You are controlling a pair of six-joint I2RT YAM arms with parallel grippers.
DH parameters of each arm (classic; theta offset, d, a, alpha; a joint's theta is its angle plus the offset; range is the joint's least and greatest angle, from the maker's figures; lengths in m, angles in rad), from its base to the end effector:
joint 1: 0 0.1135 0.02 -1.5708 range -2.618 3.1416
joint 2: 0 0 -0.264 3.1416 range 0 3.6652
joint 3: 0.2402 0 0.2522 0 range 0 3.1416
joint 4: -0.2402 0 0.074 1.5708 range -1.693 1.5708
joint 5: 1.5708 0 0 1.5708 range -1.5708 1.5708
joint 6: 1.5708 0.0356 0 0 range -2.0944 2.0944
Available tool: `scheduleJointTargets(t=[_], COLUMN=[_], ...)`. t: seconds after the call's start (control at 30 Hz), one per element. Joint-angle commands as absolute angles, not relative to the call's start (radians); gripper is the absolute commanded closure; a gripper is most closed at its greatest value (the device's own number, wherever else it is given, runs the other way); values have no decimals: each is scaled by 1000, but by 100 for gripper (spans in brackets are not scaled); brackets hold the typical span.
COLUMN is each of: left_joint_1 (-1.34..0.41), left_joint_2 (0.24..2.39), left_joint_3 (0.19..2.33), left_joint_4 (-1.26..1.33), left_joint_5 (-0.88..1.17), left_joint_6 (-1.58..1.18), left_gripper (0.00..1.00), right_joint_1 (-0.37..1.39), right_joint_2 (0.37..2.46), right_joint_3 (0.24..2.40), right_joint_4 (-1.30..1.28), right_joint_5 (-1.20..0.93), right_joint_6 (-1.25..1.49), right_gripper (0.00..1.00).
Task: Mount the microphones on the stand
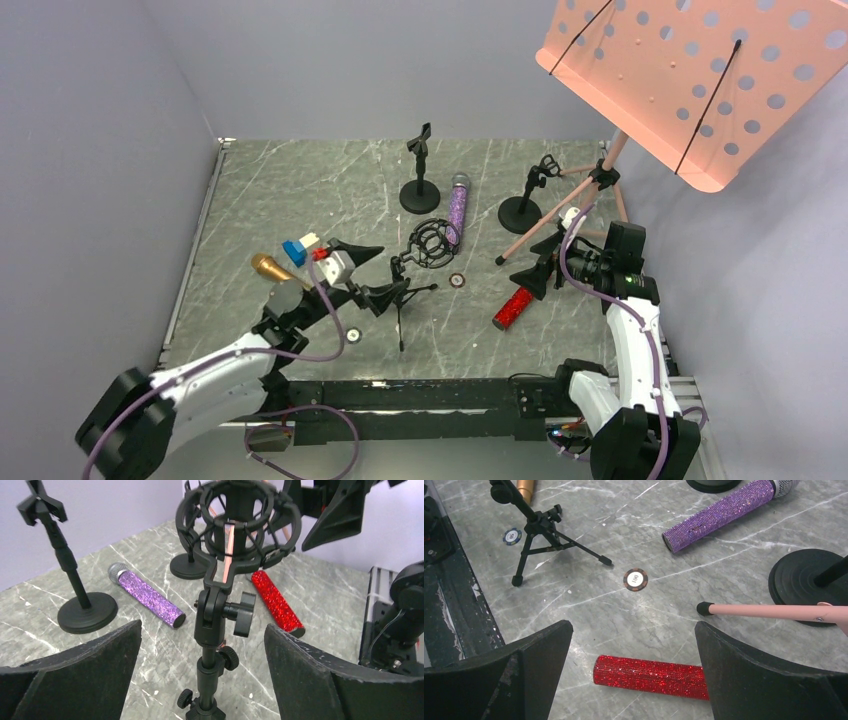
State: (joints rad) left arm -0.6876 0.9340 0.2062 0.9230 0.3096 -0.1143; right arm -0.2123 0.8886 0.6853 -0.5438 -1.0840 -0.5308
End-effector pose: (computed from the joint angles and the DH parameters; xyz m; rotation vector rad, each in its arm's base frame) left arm 0.1412 -0.1300 0.2285 0.6587 1.2828 -0.8765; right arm 0.1749 -0.0055 0.2661 -0.7972 1.8023 0.7671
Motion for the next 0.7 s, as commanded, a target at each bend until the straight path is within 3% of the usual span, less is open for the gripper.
scheduleJointTargets(t=[0.0,0.2,0.33,0.5,0.67], left_joint_1=[-692,-690,-689,-649,-358], left_joint_2=[734,426,310,375,494], left_joint_3=[218,232,349,545,601], left_joint_4=[690,312,-60,-308,-341], left_joint_5=[229,109,-39,-87,185], left_joint_6=[-185,-333,-369,-274,-277], left_gripper=[1,1,1,1,1], right_joint_1=[-208,-209,-189,45,113], right_joint_2=[881,872,925,1065,1229], right_joint_3=[693,687,708,833,947], right_joint_4=[-512,-502,-509,-590,-513], right_joint_5=[-1078,-1078,-1081,-931,-839], right_joint_6=[-548,-549,-539,-518,-383], right_gripper=[0,0,0,0,0])
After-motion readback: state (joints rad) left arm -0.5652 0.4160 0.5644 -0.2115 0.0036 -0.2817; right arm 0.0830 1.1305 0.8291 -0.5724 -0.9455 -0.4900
